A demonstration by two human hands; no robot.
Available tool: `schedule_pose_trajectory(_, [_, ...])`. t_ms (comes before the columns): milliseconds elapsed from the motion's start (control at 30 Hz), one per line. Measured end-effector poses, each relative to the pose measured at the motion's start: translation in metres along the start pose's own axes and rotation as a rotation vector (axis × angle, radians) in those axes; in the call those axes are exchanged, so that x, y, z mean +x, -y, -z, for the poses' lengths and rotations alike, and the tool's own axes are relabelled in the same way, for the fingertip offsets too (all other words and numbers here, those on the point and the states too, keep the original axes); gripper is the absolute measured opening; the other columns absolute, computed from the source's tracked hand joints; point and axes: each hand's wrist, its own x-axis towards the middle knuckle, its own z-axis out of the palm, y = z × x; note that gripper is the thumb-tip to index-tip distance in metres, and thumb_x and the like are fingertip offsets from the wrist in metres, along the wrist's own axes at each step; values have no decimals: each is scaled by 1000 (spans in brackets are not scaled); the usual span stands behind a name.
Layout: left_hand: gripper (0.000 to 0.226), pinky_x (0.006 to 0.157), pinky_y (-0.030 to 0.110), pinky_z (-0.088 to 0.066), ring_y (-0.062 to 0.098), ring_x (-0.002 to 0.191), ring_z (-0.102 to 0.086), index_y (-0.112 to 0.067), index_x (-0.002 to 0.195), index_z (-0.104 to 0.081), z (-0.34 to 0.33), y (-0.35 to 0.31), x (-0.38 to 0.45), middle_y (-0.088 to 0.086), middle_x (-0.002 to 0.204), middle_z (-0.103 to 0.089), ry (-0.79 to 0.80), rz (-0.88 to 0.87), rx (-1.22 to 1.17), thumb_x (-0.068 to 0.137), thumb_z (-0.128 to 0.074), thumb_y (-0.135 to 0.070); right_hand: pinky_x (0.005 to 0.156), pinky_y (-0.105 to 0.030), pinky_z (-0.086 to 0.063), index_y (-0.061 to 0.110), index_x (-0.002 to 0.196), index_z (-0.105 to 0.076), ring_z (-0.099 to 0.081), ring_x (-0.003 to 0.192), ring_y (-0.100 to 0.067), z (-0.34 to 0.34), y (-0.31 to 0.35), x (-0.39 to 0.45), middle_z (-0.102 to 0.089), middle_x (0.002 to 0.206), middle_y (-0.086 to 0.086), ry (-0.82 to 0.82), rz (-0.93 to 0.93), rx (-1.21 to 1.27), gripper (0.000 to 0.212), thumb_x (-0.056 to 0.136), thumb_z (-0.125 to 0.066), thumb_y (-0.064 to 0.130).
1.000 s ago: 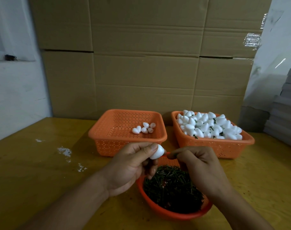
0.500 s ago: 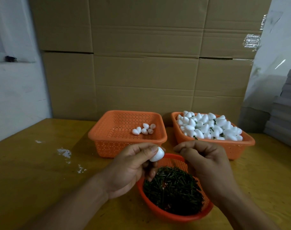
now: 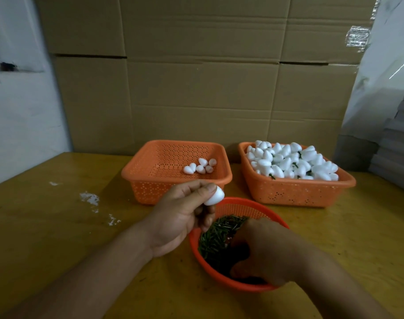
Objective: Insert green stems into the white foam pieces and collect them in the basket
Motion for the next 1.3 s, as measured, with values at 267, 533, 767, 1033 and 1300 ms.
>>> schedule_pose_trajectory(267, [34,57,24,-46,13,64,-55,-8,104,-73,1,0,2,2,74,-56,-14,19,-14,92,-59,-35,58,-10,-42,30,100,-78,-60,67,3,0,-19,0,-73,84,19,-182,78,236,16,92,-65,25])
schedule_pose_trajectory(533, [40,57,25,-46,13,62,-54,-3,107,-72,1,-1,2,3,72,-55,-34,26,-6,92,-56,-37,73,-11,-43,41,112,-74,-58,86,7,-1,-27,2,-62,87,22,-368,140,543,25,96,-65,23])
schedule_pose_trajectory(767, [41,57,25,-45,13,62,-54,-3,108,-72,0,-1,1,3,73,-56,-26,32,-1,92,-57,-38,48,-12,-39,17,91,-81,-54,48,2,1,-25,0,-65,59,15,-320,175,684,15,93,-69,26])
schedule_pose_trajectory(1033, [43,54,23,-42,12,58,-50,-4,110,-71,1,-3,0,1,71,-52,9,44,-20,93,-56,-40,38,-22,-27,10,57,-62,-38,34,-8,-2,-19,-2,-48,42,-4,-591,174,549,51,93,-56,46])
schedule_pose_trajectory(1300, [28,51,25,-33,13,52,-41,-14,85,-61,0,-7,-2,3,66,-46,59,28,-99,96,-55,-38,48,-12,-38,10,82,-75,-51,48,-1,5,-3,-5,-61,55,5,-749,305,1107,22,80,-67,30])
